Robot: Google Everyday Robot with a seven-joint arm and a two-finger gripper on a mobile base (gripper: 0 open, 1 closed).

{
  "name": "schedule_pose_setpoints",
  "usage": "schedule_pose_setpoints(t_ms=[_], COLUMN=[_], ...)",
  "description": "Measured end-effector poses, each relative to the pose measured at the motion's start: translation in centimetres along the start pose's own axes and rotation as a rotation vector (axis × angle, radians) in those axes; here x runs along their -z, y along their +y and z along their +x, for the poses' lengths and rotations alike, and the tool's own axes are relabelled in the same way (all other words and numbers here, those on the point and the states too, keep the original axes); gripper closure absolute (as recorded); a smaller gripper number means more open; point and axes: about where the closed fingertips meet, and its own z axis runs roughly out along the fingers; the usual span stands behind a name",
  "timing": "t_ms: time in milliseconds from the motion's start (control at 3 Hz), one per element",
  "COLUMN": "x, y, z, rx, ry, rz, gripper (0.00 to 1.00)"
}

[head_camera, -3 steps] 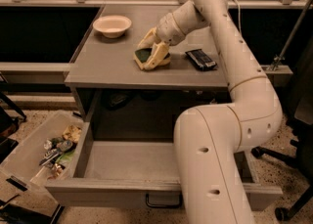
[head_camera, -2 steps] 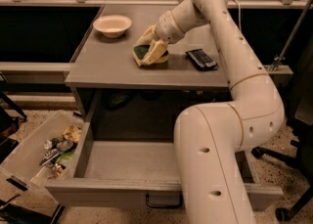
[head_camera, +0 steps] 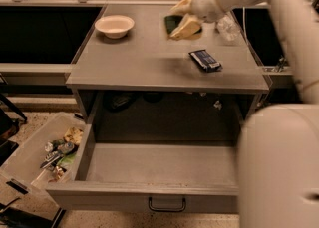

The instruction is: Place sponge into top drawer

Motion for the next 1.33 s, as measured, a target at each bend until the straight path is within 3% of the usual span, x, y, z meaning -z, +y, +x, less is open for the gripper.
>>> schedule_pose_setpoints(t_ms=[333,667,1000,1333], x=[9.9,18.0,20.7,20.7], y=[-0.5,1.0,2.4,2.4], z=[-0.5,-6.7,-10.9,-10.9], rx=[0.006,0.015,0.059,0.059], ry=[0.094,0.102,0.107,0.107], rz=[0.219,0.409,0.486,0.486], gripper=[1.0,1.0,1.0,1.0])
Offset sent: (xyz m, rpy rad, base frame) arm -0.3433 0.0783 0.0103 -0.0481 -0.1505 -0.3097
